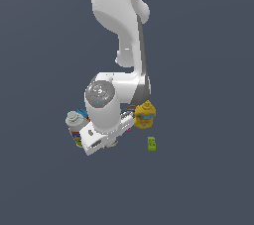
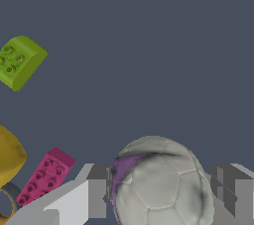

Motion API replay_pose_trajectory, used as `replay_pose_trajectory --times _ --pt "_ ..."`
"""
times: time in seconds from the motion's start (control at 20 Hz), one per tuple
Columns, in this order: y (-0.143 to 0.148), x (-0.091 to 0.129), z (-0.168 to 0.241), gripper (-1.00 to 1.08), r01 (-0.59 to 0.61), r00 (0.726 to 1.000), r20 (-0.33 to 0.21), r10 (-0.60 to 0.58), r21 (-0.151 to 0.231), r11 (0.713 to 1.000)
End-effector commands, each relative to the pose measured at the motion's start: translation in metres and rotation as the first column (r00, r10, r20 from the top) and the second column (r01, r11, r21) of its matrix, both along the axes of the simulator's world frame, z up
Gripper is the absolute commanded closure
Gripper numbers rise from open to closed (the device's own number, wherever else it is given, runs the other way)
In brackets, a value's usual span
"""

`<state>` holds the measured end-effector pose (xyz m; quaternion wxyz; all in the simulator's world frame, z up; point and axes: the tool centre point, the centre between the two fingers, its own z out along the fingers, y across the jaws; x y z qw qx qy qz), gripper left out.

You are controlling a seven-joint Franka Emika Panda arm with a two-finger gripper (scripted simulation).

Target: Pick up a designated object from a clutter of objects.

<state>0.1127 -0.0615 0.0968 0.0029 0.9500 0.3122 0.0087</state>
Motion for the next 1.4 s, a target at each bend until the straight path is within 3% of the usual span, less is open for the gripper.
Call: replay_pose_trajectory --times 0.0,1.0,1.35 --pt "0.010 0.001 0.022 1.08 0.000 1.000 0.002 0.000 0.000 1.000" --pt "0.106 0.008 0.234 1.08 0.007 1.000 -0.013 -0.007 -0.001 1.000" --pt "0.129 0.013 0.285 1.08 0.008 1.000 -0.016 -0.008 0.000 1.000"
